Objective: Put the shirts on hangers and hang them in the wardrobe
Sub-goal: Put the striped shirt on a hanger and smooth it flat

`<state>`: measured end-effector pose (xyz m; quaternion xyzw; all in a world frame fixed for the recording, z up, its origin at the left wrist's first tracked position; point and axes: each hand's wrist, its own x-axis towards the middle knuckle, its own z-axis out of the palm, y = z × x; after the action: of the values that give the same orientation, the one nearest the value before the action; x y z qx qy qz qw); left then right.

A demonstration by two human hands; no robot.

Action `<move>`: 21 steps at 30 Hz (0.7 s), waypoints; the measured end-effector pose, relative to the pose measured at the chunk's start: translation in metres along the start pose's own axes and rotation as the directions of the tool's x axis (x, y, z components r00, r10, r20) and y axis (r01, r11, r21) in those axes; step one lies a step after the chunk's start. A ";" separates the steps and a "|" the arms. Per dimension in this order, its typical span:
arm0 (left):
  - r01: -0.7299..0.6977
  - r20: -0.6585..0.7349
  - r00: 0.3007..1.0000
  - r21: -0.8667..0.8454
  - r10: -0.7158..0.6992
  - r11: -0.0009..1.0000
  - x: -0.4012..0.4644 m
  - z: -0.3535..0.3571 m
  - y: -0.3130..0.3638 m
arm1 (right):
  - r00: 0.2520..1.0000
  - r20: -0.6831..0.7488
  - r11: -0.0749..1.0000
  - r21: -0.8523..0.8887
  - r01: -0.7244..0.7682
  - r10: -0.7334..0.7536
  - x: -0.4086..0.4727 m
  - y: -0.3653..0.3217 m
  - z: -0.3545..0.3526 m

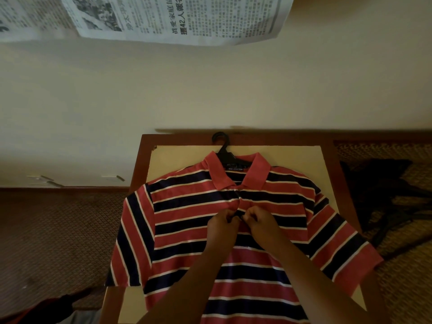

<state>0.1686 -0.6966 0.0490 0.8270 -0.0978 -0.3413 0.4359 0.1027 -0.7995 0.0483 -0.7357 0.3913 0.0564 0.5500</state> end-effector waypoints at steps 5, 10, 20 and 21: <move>-0.084 -0.028 0.995 0.291 0.096 0.953 0.001 0.000 -0.009 | 0.997 0.023 0.988 -0.139 0.073 -0.070 0.003 0.007 -0.003; -0.174 0.002 0.983 0.292 0.181 0.941 0.005 -0.004 -0.012 | 0.968 -0.154 0.930 -0.342 0.136 -0.198 0.005 0.009 0.001; -0.245 -0.110 0.943 0.408 0.313 0.880 0.031 -0.021 -0.003 | 0.960 -0.177 0.779 -0.624 0.062 -0.218 0.038 -0.025 0.013; -0.267 -0.095 0.936 0.436 0.339 0.859 0.034 -0.021 0.000 | 0.960 -0.189 0.799 -0.599 0.053 -0.206 0.040 -0.025 0.012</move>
<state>0.2075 -0.6977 0.0409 0.9007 -0.2604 -0.1685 0.3043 0.1506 -0.8076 0.0426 -0.8959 0.3676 0.0455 0.2452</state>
